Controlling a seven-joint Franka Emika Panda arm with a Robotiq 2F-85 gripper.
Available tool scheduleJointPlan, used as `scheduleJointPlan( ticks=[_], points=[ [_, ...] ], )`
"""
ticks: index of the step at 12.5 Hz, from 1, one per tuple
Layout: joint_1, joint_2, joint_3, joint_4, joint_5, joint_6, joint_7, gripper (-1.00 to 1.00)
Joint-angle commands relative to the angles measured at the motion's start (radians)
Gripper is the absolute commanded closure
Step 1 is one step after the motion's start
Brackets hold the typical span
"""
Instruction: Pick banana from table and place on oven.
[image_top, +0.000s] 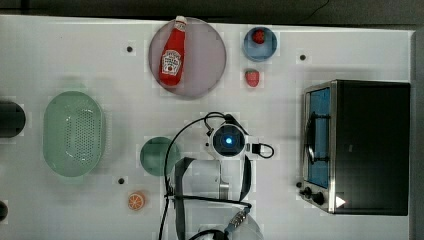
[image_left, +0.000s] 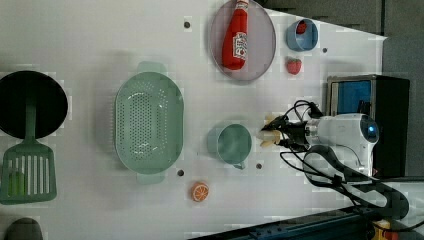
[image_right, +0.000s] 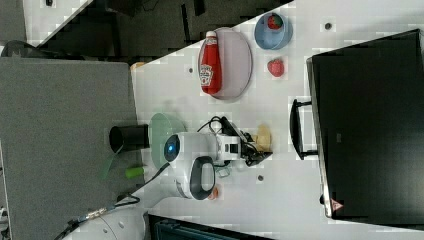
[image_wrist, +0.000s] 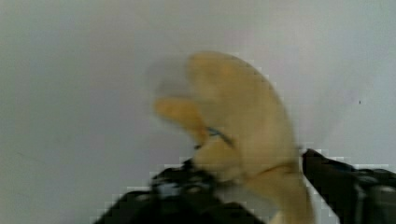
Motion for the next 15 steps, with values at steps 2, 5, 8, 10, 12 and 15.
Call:
scheduleJointPlan(
  ticks=[2,5,8,10,12,15],
  points=[
    [-0.010,-0.026,0.019,0.013,-0.001,0.062,0.025,0.48],
    [-0.009,-0.070,0.020,0.029,-0.001,0.060,0.029,0.48],
    [-0.008,-0.236,0.021,0.061,-0.001,-0.034,0.030,0.48],
    [-0.009,-0.383,0.020,0.088,0.000,-0.191,0.030,0.48],
    [-0.013,-0.521,0.011,0.126,0.000,-0.403,0.030,0.48],
    [-0.024,-0.654,-0.015,0.203,-0.001,-0.665,0.030,0.48]
  ],
)
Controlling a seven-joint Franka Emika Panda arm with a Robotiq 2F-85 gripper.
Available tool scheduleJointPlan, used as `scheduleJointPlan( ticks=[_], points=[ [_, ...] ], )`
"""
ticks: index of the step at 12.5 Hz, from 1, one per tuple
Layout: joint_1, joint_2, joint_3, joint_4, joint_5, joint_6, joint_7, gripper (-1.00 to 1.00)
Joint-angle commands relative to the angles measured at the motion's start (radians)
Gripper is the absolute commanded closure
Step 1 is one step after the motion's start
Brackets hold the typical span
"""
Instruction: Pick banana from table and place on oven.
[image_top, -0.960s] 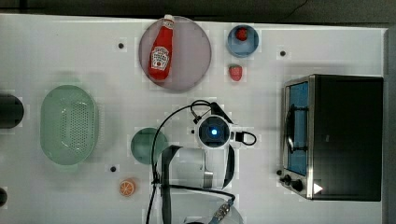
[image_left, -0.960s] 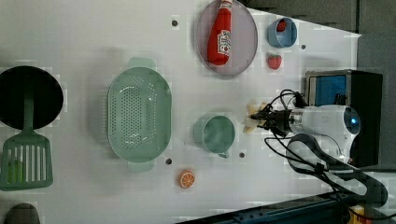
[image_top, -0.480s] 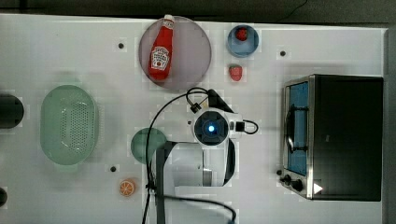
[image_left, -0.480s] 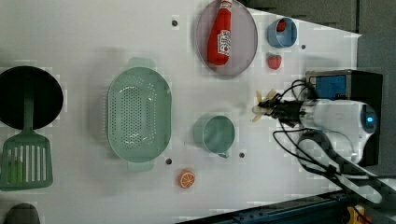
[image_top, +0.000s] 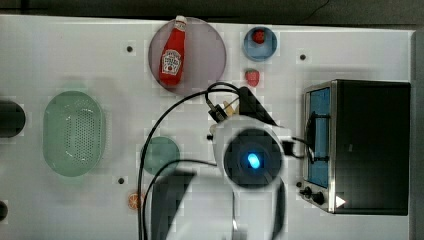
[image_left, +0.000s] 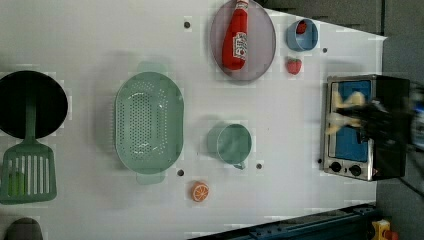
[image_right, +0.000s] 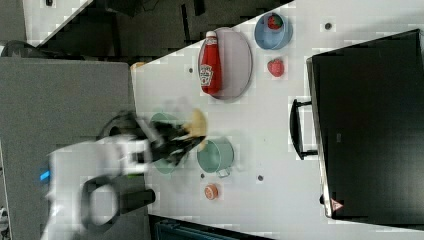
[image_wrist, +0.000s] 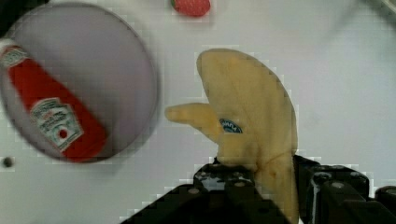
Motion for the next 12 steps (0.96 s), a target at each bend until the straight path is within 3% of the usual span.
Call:
scheduleJointPlan(
  ticks=[1,6,12],
  points=[
    [-0.015,-0.045,-0.040,0.079,-0.026,-0.171,0.028,0.48],
    [-0.048,-0.044,-0.205,0.123,-0.051,-0.220,-0.175,0.48],
    [-0.052,0.171,-0.406,0.320,-0.088,-0.216,-0.470,0.48]
  ],
)
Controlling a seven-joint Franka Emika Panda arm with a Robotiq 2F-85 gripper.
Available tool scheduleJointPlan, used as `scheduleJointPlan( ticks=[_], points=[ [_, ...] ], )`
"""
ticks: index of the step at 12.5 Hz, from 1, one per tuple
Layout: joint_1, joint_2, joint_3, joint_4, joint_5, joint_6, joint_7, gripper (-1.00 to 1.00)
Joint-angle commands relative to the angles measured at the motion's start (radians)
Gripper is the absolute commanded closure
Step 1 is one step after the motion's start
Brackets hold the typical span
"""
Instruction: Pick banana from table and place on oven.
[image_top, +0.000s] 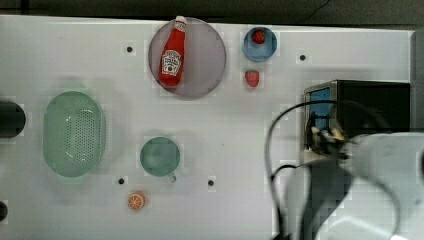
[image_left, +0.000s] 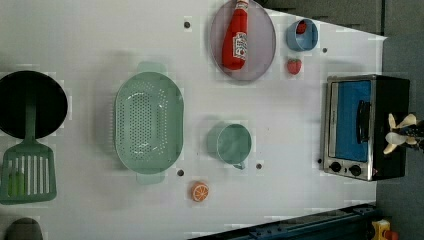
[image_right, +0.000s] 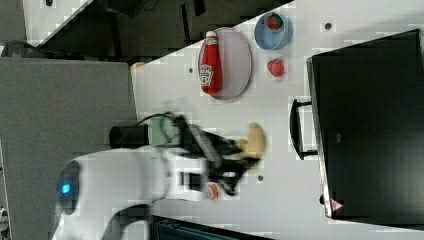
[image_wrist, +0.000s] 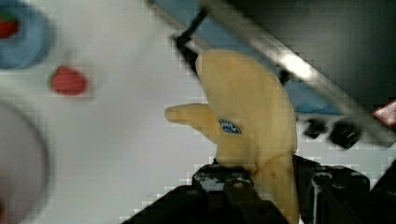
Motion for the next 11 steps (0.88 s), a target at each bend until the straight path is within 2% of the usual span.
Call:
scheduleJointPlan(
  ticks=[1,4,7,9,10,11],
  points=[
    [-0.014,0.094,-0.058,0.161,0.000,0.007,-0.247,0.48],
    [-0.017,0.241,-0.121,0.266,0.008,0.029,-0.439,0.48],
    [-0.030,0.336,-0.158,0.279,0.128,0.070,-0.469,0.48],
    [-0.037,0.360,-0.166,0.280,0.155,0.081,-0.500,0.48],
    [-0.038,0.363,-0.166,0.280,0.156,0.103,-0.535,0.40],
    [-0.037,0.362,-0.165,0.279,0.156,0.122,-0.560,0.19]
  ],
)
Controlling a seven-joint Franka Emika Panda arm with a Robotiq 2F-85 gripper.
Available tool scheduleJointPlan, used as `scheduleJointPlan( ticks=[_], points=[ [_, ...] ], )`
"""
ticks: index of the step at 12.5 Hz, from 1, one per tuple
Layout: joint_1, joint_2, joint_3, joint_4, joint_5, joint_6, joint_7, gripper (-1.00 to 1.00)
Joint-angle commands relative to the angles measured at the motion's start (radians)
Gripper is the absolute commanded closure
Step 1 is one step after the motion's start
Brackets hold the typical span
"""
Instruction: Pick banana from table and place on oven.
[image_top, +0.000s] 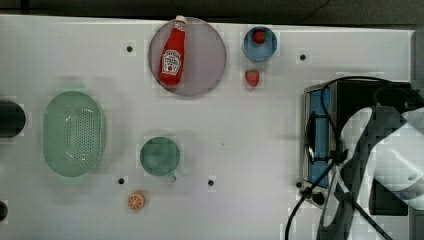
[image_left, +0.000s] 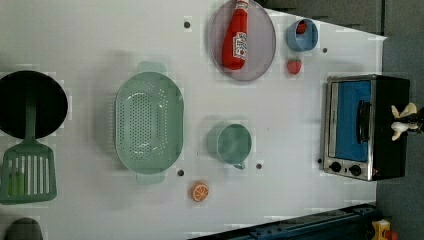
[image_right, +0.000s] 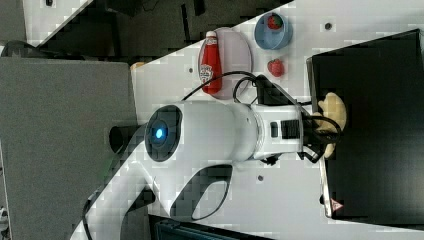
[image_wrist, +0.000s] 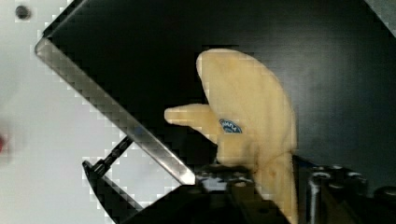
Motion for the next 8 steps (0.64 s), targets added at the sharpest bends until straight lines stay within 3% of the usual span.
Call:
scheduleJointPlan(
  ticks=[1,5,8],
  points=[
    [-0.005,-0.045,-0.010,0.010,0.009,0.028,-0.134,-0.04],
    [-0.005,-0.057,-0.011,0.007,0.006,0.008,-0.135,-0.93],
    [0.008,-0.146,-0.006,0.051,-0.010,-0.093,-0.135,-1.00]
  ],
)
